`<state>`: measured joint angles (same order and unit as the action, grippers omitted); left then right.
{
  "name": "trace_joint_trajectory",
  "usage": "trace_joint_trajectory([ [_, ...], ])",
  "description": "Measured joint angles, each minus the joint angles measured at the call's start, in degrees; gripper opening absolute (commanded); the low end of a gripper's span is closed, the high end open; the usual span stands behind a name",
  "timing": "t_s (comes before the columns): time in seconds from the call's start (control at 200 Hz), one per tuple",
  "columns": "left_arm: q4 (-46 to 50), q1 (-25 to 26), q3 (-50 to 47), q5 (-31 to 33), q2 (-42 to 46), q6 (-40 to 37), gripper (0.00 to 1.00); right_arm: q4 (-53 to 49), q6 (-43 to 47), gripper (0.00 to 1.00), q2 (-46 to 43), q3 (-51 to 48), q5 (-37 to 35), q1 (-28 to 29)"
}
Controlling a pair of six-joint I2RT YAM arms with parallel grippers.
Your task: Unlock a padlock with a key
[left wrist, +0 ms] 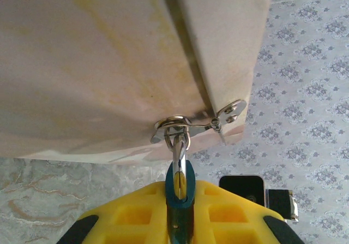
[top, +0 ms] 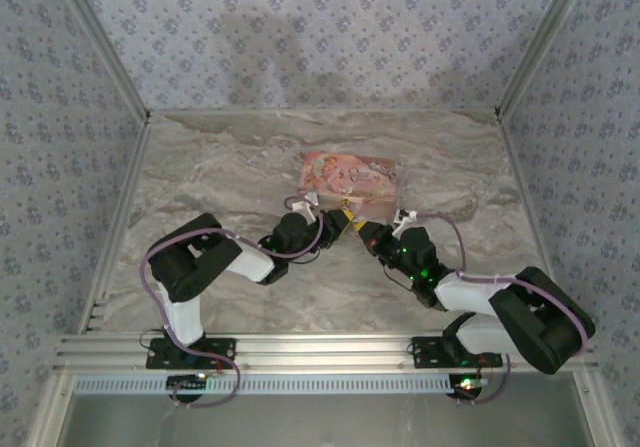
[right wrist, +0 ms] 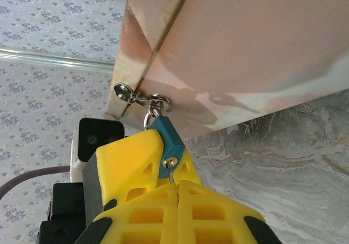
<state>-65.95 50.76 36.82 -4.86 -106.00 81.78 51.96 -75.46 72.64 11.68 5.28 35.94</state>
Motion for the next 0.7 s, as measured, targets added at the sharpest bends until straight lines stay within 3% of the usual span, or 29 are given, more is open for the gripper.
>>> trace_joint_trajectory([
  [0.699, -1.79, 0.04, 0.00, 0.46, -1.01, 0.42, 0.12, -3.19, -2.27, 0.00, -0.66, 1.55, -4.26, 2.01],
])
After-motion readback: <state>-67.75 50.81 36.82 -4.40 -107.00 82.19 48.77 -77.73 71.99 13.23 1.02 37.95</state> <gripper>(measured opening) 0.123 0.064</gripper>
